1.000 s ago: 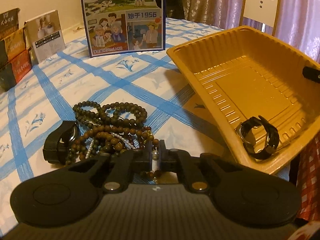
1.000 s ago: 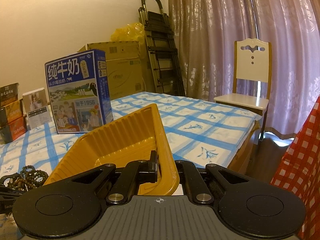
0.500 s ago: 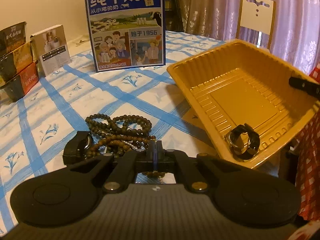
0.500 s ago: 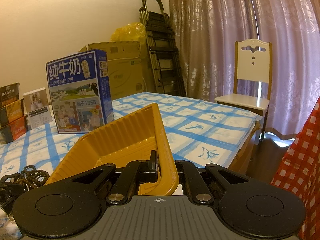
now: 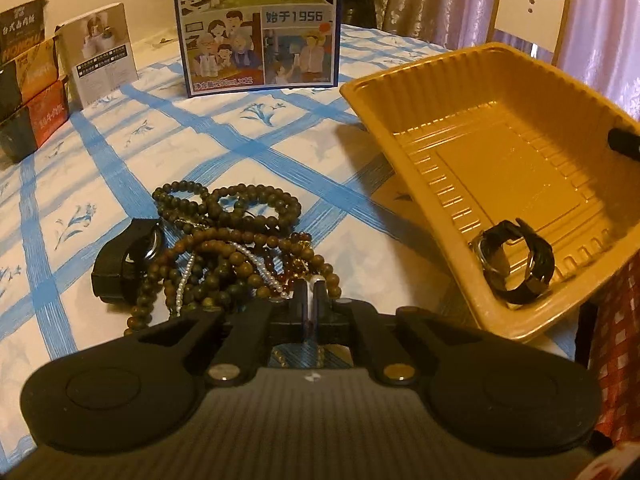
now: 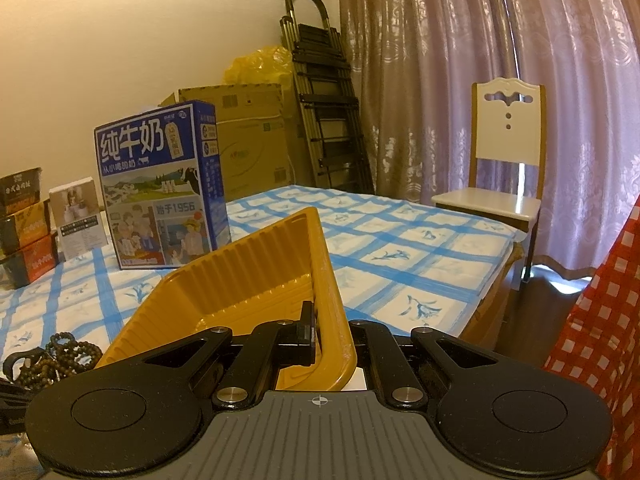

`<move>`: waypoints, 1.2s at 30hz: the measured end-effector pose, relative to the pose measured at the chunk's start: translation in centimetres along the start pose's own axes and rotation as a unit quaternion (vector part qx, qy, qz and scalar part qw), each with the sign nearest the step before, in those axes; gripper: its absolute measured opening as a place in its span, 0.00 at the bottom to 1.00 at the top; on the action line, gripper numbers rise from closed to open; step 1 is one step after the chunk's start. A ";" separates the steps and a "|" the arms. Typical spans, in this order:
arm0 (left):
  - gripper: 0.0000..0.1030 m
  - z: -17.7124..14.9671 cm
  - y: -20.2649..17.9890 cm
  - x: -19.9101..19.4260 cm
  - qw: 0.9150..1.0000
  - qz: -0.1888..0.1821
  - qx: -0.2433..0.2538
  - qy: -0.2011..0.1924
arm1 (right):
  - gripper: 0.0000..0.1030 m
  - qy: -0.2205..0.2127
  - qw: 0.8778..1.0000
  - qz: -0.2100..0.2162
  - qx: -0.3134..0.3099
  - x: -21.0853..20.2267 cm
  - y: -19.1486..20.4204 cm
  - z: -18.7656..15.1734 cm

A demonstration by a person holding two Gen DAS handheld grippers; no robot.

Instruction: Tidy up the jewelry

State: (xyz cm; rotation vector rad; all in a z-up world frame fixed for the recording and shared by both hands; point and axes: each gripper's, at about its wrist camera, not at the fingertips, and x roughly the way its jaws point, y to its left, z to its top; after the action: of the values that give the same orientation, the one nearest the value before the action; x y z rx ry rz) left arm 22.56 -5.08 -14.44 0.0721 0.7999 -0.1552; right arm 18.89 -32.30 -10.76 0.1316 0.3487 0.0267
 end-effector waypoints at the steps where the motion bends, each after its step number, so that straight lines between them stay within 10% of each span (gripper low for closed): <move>1: 0.02 0.0 -0.1 0.1 1.000 0.001 0.000 0.001 | 0.05 0.000 1.000 0.000 0.000 0.0 0.0 0.1; 15: 0.18 0.8 -0.1 0.9 0.999 0.007 -0.034 0.002 | 0.05 0.000 1.000 0.002 0.002 0.0 0.1 0.2; 36: 0.07 0.6 -1.0 0.8 1.000 0.017 0.016 -0.010 | 0.05 0.002 1.000 0.001 0.006 0.1 0.0 0.0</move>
State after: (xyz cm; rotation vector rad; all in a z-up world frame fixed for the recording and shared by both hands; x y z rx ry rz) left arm 23.34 -6.18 -14.57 0.1136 0.7766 -0.1353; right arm 19.01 -32.28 -10.84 0.1430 0.3537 0.0273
